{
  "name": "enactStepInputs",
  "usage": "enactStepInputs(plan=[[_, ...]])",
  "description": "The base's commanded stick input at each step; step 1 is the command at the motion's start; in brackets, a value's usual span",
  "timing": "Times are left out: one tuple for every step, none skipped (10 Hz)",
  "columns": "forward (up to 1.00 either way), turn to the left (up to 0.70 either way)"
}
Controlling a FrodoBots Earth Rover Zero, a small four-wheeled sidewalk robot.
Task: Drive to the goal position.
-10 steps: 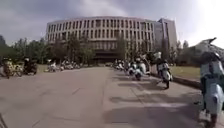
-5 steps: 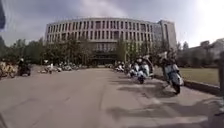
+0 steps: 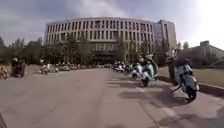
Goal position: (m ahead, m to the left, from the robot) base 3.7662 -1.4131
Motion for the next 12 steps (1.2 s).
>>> enactStepInputs(plan=[[1.0, 0.0], [1.0, 0.0], [1.0, 0.17], [1.0, 0.39], [1.0, 0.19], [1.0, 0.0], [1.0, 0.0], [1.0, 0.0], [1.0, 0.0], [1.0, 0.0], [1.0, 0.0], [1.0, 0.0]])
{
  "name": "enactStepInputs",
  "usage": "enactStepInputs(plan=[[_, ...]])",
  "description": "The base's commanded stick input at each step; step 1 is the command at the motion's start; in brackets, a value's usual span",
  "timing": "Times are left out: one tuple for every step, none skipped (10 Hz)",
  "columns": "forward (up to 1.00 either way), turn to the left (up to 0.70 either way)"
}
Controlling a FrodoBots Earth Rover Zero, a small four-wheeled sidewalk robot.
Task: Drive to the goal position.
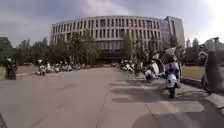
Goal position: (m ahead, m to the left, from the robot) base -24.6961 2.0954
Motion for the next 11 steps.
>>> enactStepInputs(plan=[[1.0, 0.0], [1.0, 0.0], [1.0, 0.0], [1.0, 0.0], [1.0, 0.0], [1.0, 0.0], [1.0, 0.0], [1.0, 0.0], [1.0, 0.0], [1.0, 0.0], [1.0, 0.0]])
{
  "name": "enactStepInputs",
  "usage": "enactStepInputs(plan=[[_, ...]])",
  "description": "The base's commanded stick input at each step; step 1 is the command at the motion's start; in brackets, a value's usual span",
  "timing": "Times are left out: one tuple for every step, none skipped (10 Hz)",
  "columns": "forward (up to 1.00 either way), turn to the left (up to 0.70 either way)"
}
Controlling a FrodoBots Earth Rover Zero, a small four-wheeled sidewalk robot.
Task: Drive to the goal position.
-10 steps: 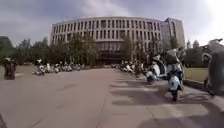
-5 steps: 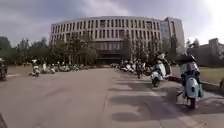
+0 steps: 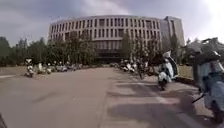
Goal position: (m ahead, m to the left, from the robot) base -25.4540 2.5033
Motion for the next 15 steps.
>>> enactStepInputs(plan=[[1.0, 0.0], [1.0, 0.0], [1.0, 0.0], [1.0, 0.0], [1.0, 0.0], [1.0, 0.0], [1.0, 0.0], [1.0, 0.0], [1.0, 0.0], [1.0, 0.0], [1.0, 0.0], [1.0, 0.0], [1.0, 0.0], [1.0, 0.0], [1.0, 0.0]])
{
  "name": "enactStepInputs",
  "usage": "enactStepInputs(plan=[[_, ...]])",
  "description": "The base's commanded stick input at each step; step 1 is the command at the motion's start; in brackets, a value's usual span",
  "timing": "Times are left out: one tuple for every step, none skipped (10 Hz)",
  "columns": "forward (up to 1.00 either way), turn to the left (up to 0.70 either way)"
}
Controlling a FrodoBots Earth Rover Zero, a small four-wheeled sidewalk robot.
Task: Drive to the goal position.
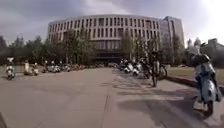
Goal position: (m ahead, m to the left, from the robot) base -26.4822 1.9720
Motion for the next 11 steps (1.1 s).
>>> enactStepInputs(plan=[[1.0, 0.0], [1.0, 0.0], [1.0, 0.0], [1.0, 0.0], [1.0, 0.0], [1.0, 0.0], [1.0, 0.0], [1.0, 0.0], [1.0, 0.0], [1.0, 0.0], [0.71, 0.0]])
